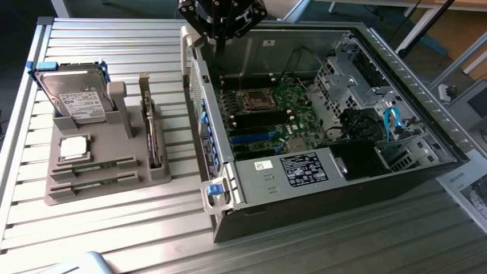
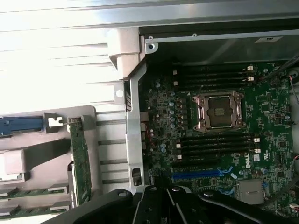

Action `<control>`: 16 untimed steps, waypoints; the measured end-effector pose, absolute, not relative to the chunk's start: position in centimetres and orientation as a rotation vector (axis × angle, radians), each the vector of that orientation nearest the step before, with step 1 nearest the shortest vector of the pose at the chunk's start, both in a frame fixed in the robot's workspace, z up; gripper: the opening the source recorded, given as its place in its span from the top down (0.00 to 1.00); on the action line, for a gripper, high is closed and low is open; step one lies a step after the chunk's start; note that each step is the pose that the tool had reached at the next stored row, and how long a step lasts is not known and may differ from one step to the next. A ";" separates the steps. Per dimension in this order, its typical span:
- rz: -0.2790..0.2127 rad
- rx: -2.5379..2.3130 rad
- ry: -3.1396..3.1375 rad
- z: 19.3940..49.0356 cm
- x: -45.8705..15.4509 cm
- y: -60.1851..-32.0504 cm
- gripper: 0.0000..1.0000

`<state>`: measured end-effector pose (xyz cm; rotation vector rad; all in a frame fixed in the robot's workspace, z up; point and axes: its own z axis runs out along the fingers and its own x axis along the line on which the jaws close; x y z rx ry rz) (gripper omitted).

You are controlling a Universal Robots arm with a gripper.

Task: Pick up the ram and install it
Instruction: 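Reach for the ram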

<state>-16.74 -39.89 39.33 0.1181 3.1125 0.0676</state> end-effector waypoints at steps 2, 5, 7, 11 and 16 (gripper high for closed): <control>0.068 0.118 3.113 39.3 -17.7 -39.9 0.90; 0.068 0.118 3.112 39.3 -18.8 -39.9 0.90; 0.068 0.118 3.112 39.3 -19.5 -39.9 0.90; 0.068 0.118 3.113 39.3 -21.2 -39.9 0.90; 0.068 0.118 3.113 39.3 -23.2 -39.9 0.90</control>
